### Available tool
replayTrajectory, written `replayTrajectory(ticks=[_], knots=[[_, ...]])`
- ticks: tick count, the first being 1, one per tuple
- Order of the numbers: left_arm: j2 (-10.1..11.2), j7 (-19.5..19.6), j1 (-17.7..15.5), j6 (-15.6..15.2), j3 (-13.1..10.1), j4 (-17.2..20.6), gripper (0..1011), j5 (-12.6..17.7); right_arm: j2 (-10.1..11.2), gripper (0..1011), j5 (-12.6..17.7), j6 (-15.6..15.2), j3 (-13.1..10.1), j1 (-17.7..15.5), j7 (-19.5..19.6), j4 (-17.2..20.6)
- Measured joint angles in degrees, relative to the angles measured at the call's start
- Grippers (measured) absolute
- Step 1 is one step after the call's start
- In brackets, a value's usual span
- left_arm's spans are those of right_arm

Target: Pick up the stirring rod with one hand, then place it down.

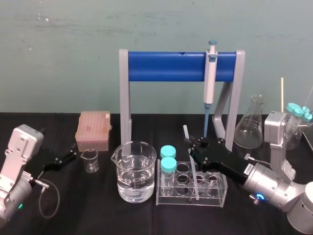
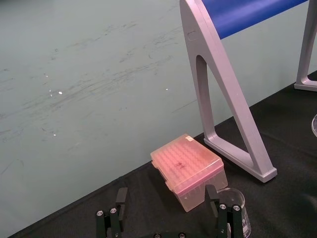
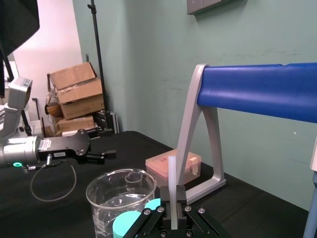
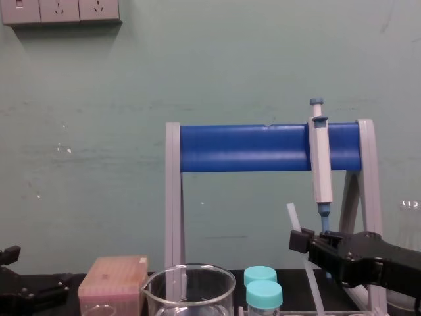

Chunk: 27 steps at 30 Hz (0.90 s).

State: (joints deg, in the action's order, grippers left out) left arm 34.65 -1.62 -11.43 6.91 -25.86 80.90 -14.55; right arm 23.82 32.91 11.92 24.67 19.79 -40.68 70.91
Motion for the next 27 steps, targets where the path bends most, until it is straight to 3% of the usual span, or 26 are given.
replayTrajectory(ticks=[4,16,27], knots=[[0.00,0.00,0.00,0.00,0.00,0.00,1000,0.00,-0.03,64,-1.24,0.30,0.16,0.15,0.97,-0.05],[0.00,0.00,0.00,0.00,0.00,0.00,1000,0.00,-0.02,80,-0.92,0.30,0.09,0.15,0.74,-0.05],[0.00,0.00,0.00,0.00,0.00,0.00,1000,0.00,-0.02,426,-0.64,0.28,0.02,0.10,0.57,-0.02]])
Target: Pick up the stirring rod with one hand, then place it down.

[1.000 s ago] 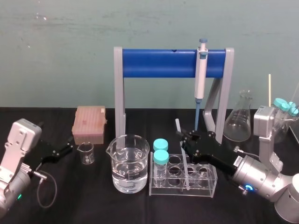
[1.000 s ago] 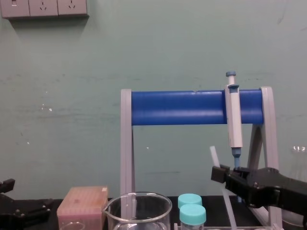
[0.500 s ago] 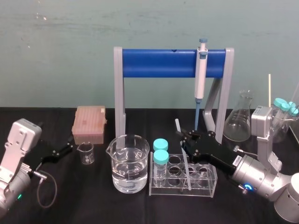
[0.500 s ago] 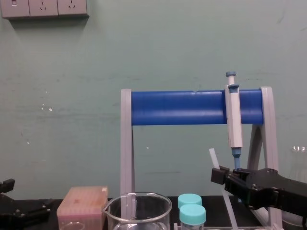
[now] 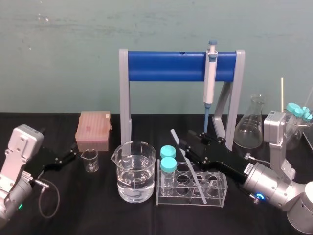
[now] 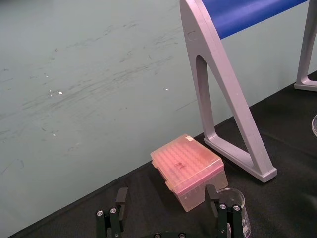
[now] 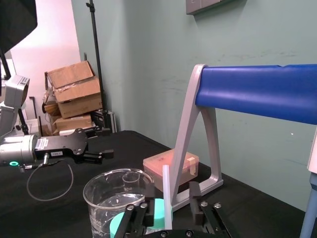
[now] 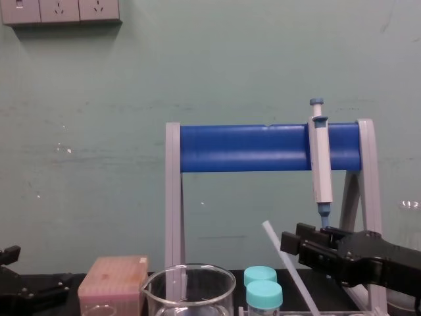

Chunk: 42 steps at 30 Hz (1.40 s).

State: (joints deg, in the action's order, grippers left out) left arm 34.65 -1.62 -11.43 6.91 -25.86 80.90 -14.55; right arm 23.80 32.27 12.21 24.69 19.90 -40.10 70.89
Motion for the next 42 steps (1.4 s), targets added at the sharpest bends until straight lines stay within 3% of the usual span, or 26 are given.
replayTrajectory(ticks=[4,12,19,23,25,26,27,32,35,42], knots=[[0.00,0.00,0.00,0.00,0.00,0.00,1000,0.00,0.00,512,0.02,-0.01,-0.02,-0.01,-0.03,0.01],[0.00,0.00,0.00,0.00,0.00,0.00,1000,0.00,0.05,812,0.02,-0.19,-0.01,0.00,-0.10,0.06],[0.00,0.00,0.00,0.00,0.00,0.00,1000,0.00,2.35,976,-1.06,-4.04,-0.30,-1.42,2.43,4.30],[0.00,0.00,0.00,0.00,0.00,0.00,1000,0.00,4.33,1000,-1.49,-6.16,-2.20,-4.11,6.53,8.48],[0.00,0.00,0.00,0.00,0.00,0.00,1000,0.00,5.44,1000,-2.65,-7.26,-4.43,-6.48,11.41,10.99],[0.00,0.00,0.00,0.00,0.00,0.00,1000,0.00,5.44,1000,-2.65,-7.26,-4.43,-6.48,11.41,10.99],[0.00,0.00,0.00,0.00,0.00,0.00,1000,0.00,5.75,1000,-3.83,-7.82,-5.81,-7.75,14.84,11.90],[0.00,0.00,0.00,0.00,0.00,0.00,1000,0.00,5.35,1000,-9.03,-10.56,-9.38,-10.43,27.35,12.71],[0.00,0.00,0.00,0.00,0.00,0.00,1000,0.00,4.81,1000,-11.33,-12.67,-10.27,-10.78,31.82,12.14],[0.00,0.00,0.00,0.00,0.00,0.00,1000,0.00,4.21,1000,-13.01,-14.69,-10.58,-10.79,34.08,11.23]])
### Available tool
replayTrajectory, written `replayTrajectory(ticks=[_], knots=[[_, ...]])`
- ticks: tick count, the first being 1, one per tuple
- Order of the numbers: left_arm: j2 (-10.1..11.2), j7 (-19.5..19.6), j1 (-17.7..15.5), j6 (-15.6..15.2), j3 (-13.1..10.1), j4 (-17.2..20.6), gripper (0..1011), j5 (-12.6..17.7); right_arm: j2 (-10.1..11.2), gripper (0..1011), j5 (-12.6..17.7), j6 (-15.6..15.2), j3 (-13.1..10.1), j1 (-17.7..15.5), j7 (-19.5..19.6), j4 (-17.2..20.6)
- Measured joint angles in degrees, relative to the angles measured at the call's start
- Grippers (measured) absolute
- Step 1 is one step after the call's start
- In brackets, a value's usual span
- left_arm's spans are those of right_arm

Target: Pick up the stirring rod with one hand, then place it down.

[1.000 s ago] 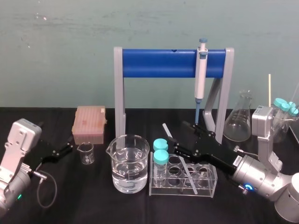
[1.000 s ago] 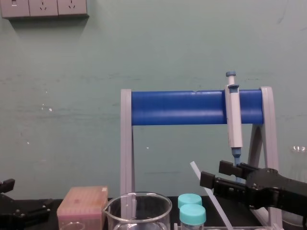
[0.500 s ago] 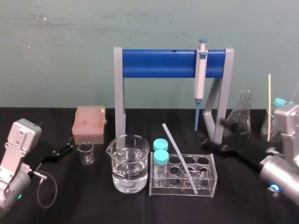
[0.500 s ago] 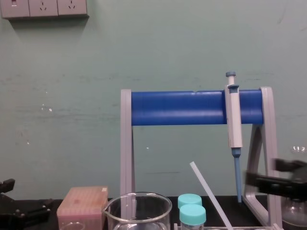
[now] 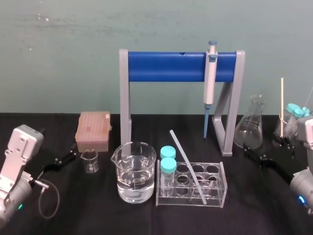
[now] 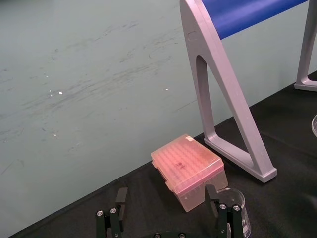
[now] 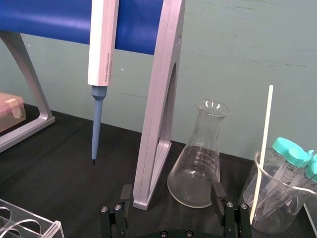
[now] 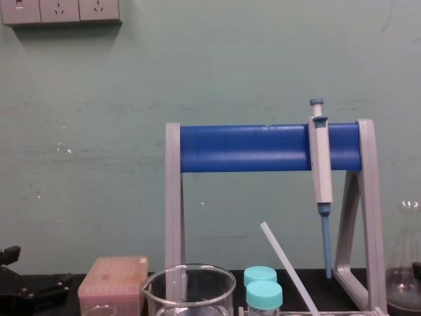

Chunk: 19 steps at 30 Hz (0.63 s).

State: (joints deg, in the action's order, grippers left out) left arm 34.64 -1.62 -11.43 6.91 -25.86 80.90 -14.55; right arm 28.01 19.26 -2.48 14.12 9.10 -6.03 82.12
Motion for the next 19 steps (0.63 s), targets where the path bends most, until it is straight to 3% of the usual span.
replayTrajectory(ticks=[19], knots=[[0.00,0.00,0.00,0.00,0.00,0.00,1000,0.00,0.18,1000,0.44,0.52,0.13,0.05,-0.52,0.26]])
